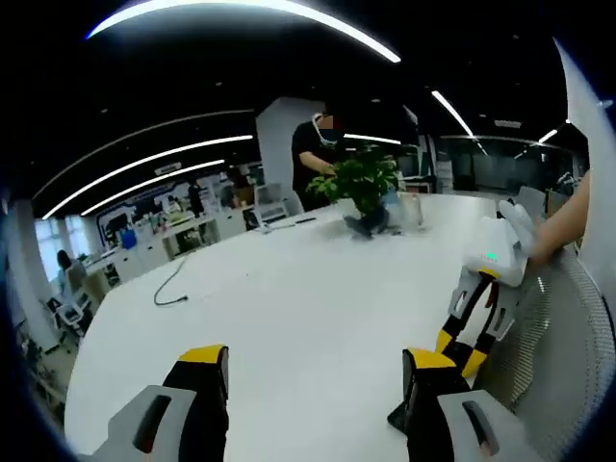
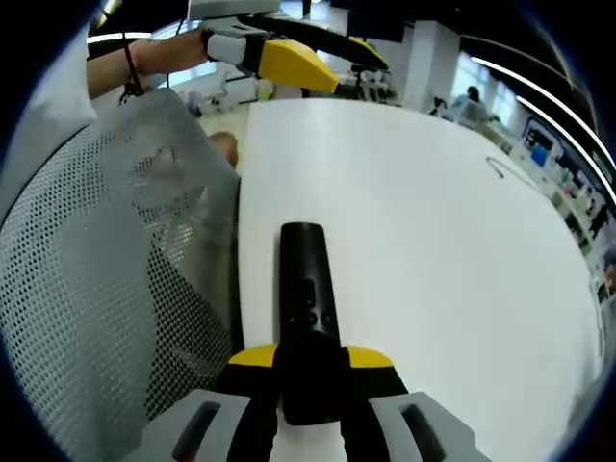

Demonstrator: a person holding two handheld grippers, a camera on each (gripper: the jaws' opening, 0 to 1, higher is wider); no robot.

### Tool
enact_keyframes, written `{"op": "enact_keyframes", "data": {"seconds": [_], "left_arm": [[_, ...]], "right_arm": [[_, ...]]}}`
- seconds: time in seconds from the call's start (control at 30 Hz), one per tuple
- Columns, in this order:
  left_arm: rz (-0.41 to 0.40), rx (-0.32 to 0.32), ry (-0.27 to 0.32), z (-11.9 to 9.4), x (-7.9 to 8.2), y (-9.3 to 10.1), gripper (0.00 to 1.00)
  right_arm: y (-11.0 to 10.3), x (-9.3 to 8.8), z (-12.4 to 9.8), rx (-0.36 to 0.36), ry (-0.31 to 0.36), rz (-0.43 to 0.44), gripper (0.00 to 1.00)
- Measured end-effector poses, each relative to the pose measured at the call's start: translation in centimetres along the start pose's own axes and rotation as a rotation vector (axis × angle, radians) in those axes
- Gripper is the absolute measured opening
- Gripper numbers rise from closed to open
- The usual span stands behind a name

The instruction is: Press the specified remote control buttons in sequence, fully releasing each button before pressing the next.

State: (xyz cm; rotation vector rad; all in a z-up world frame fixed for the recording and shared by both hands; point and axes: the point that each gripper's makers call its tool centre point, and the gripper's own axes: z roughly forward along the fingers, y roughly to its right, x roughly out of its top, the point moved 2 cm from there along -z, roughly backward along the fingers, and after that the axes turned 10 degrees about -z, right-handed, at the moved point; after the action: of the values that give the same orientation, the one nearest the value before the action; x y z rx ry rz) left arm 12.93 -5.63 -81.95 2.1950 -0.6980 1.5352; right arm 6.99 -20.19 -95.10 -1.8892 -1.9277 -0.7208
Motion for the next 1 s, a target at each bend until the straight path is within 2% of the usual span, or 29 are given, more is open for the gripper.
{"op": "enact_keyframes", "data": {"seconds": [0.1,0.13,0.17,0.23,0.37,0.43,0.57,0.73,0.8,0.87,1.0], "left_arm": [[-0.015,0.017,0.073,-0.1,0.6,0.2,0.92],[-0.051,0.023,0.12,-0.3,1.1,0.3,0.95],[-0.074,0.029,0.137,-0.5,1.2,0.3,0.99],[-0.138,0.027,0.187,-0.8,1.7,0.5,1.0],[-0.199,0.057,0.303,-1.7,2.6,0.3,1.0],[-0.223,0.074,0.342,-2.1,2.8,0.2,1.0],[-0.223,0.1,0.313,-2.1,2.1,0.3,1.0],[-0.237,0.11,0.277,-2.0,0.5,0.7,1.0],[-0.209,0.115,0.266,-2.0,0.6,0.6,1.0],[-0.199,0.079,0.319,-2.2,1.6,1.1,1.0],[-0.189,0.102,0.305,-2.4,1.4,0.8,1.0]], "right_arm": [[0.0,0.0,0.0,0.0,0.0,-0.001,0.21],[0.0,0.0,0.0,0.0,0.0,0.0,0.21],[0.0,0.0,0.0,0.0,0.001,0.0,0.21],[0.0,0.0,0.0,0.0,0.001,0.001,0.21],[0.0,0.0,0.0,-0.002,0.002,0.003,0.21],[0.1,0.0,-0.1,-0.003,0.002,0.006,0.21],[0.1,0.1,-0.1,-0.005,-0.001,0.008,0.22],[0.2,0.0,-0.1,-0.011,-0.001,0.018,0.22],[0.3,0.0,-0.1,-0.01,-0.003,0.017,0.22],[0.3,0.0,-0.1,-0.009,-0.006,0.017,0.21],[0.5,-0.1,-0.2,-0.015,-0.011,0.014,0.21]]}}
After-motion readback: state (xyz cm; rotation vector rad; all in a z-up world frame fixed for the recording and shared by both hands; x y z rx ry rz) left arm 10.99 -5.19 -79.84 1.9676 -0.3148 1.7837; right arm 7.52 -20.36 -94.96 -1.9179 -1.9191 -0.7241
